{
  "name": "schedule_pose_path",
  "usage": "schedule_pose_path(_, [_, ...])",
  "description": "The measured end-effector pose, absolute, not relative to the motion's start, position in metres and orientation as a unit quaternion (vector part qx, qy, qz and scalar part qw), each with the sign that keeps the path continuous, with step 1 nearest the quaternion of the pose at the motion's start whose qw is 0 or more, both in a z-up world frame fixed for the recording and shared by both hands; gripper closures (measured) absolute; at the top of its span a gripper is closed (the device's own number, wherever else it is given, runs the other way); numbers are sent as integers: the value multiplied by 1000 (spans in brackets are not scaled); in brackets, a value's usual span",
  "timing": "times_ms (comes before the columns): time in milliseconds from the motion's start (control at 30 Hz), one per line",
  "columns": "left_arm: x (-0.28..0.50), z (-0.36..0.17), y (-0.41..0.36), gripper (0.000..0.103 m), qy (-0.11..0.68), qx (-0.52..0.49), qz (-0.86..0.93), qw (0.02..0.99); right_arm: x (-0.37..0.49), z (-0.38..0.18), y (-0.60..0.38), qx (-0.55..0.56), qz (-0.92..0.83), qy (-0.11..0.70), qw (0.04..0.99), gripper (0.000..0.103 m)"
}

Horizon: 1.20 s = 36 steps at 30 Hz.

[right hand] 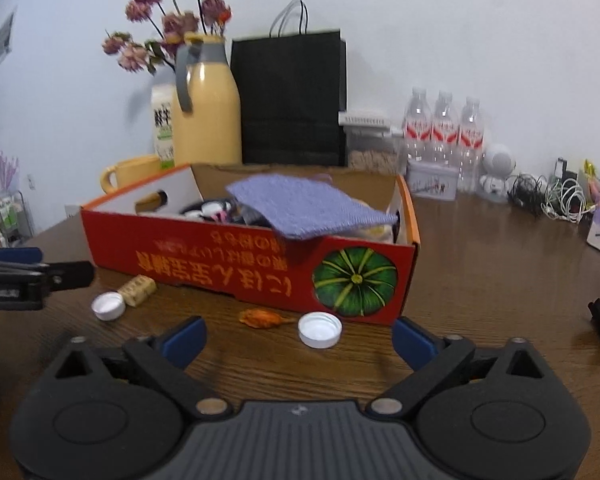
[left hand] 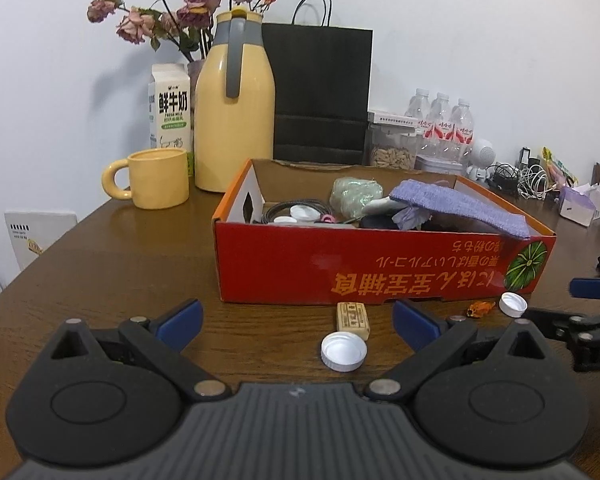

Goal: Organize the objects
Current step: 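Grasp a white bottle cap with the right gripper while the left gripper grasps another white cap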

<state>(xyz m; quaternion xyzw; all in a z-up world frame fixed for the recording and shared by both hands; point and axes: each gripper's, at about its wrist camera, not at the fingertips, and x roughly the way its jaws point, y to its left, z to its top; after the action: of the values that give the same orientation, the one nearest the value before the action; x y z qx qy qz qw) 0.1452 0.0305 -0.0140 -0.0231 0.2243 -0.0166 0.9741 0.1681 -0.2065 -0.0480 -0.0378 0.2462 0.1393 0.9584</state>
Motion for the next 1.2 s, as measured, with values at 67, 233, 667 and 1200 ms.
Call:
schedule_pose_path(67, [147, -15, 31, 0, 231, -27, -17, 972, 180, -51, -207, -49, 131, 260, 955, 18])
schedule_pose_path(233, [151, -17, 34, 0, 242, -36, -18, 969, 209, -58, -207, -46, 139, 303, 941, 32])
schedule_pose_path(667, [153, -19, 34, 0, 252, -37, -18, 967, 210, -55, -205, -37, 155, 278, 947, 76])
schedule_pose_path(1200, [171, -30, 23, 0, 315, -6, -21, 949, 165, -38, -205, -42, 154, 178, 971, 76])
